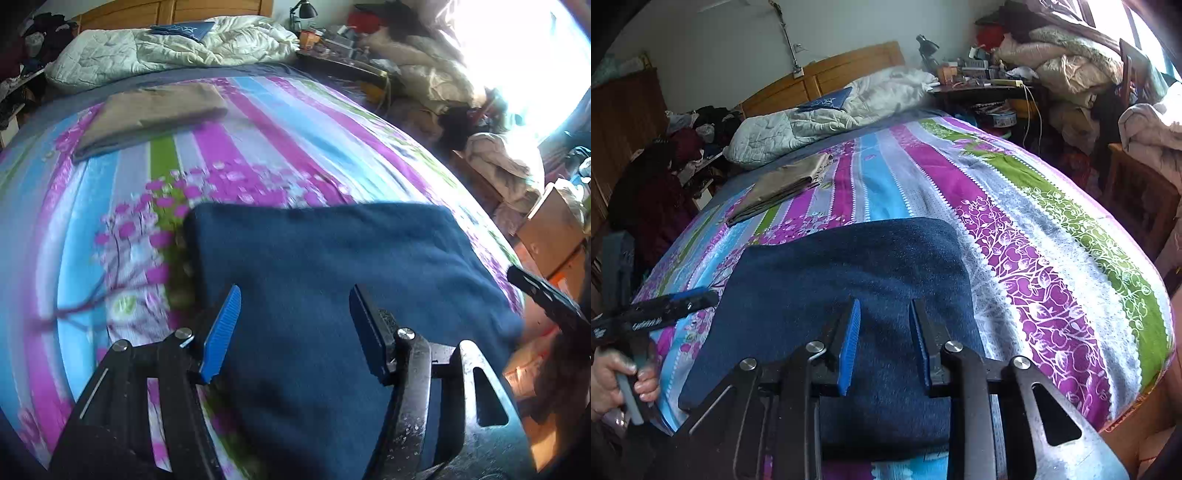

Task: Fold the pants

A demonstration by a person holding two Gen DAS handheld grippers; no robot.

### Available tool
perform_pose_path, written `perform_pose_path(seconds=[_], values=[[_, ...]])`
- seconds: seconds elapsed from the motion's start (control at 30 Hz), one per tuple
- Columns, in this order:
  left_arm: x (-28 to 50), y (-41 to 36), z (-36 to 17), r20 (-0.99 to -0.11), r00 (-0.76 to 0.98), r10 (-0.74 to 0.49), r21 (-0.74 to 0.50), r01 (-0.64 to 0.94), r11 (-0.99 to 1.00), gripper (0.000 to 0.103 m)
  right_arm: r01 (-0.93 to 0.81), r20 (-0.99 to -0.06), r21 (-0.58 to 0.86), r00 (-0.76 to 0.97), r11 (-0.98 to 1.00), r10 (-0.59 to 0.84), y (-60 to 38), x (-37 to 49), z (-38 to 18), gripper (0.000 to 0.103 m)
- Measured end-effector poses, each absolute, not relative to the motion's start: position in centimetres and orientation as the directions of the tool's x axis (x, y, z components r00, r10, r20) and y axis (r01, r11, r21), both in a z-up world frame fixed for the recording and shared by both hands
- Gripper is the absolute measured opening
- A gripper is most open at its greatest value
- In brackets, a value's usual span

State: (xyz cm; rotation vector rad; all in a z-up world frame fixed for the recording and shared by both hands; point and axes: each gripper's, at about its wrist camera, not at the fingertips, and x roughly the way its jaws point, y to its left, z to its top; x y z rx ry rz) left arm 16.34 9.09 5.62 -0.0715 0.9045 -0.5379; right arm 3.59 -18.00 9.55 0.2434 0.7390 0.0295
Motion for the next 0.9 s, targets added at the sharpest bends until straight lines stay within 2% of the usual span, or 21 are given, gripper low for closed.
perform_pose_path(seconds=[0.1, 0.13, 0.23, 0.3, 0.33, 0.37, 0.4, 0.47, 0.6, 0.73, 0.8, 0.83, 0.9], values=[[10.5, 9.6, 3.1, -0.723, 0.453, -0.521, -0.371, 0.381, 0.847, 0.063, 0.056, -0.705, 0.246, 0.696, 0.968, 0.139, -17.2, 2.7, 7.0, 0.033], [9.5, 9.5, 1.9, -0.737, 0.456, -0.498, -0.358, 0.362, 0.861, 0.065, 0.061, -0.734, 0.241, 0.664, 0.969, 0.141, -17.0, 2.7, 5.5, 0.033], [7.3, 8.5, 0.3, -0.702, 0.58, -0.414, -0.2, 0.397, 0.896, 0.066, 0.044, -0.738, 0.158, 0.669, 0.987, 0.089, -16.0, 2.8, 5.8, 0.033], [8.4, 8.4, 1.3, -0.726, 0.551, -0.411, -0.207, 0.395, 0.895, 0.066, 0.018, -0.738, 0.172, 0.665, 0.985, 0.117, -16.5, 3.1, 7.0, 0.034], [9.1, 8.9, 1.7, -0.731, 0.532, -0.428, -0.248, 0.377, 0.892, 0.066, 0.014, -0.714, 0.203, 0.686, 0.979, 0.138, -17.3, 2.8, 7.8, 0.038], [10.1, 10.1, 2.2, -0.725, 0.527, -0.443, -0.304, 0.333, 0.893, 0.067, 0.017, -0.689, 0.236, 0.708, 0.972, 0.154, -18.5, 2.6, 8.4, 0.05], [10.8, 11.2, 2.5, -0.72, 0.533, -0.445, -0.339, 0.29, 0.895, 0.069, 0.022, -0.673, 0.271, 0.719, 0.962, 0.173, -20.1, 2.5, 8.7, 0.067], [13.1, 13.5, 2.3, -0.721, 0.524, -0.453, -0.409, 0.206, 0.889, 0.078, 0.042, -0.668, 0.305, 0.722, 0.951, 0.182, -22.8, 2.9, 8.7, 0.083], [16.0, 14.6, 0.6, -0.746, 0.438, -0.502, -0.465, 0.197, 0.863, 0.077, -0.015, -0.676, 0.427, 0.659, 0.904, 0.33, -26.4, 5.6, 6.9, 0.084], [18.0, 13.8, -0.3, -0.724, 0.381, -0.575, -0.524, 0.237, 0.818, 0.078, -0.104, -0.667, 0.466, 0.611, 0.879, 0.426, -26.1, 8.3, 5.7, 0.084], [18.4, 13.1, -0.7, -0.719, 0.357, -0.596, -0.545, 0.243, 0.803, 0.078, -0.084, -0.697, 0.467, 0.578, 0.881, 0.424, -26.2, 9.7, 4.1, 0.083], [18.5, 12.9, -0.7, -0.717, 0.352, -0.601, -0.542, 0.259, 0.799, 0.08, -0.076, -0.7, 0.489, 0.559, 0.869, 0.444, -26.6, 10.2, 3.1, 0.08], [18.4, 12.5, -0.4, -0.717, 0.338, -0.61, -0.538, 0.289, 0.792, 0.081, -0.099, -0.643, 0.575, 0.56, 0.812, 0.523, -27.6, 10.3, 2.3, 0.078]])
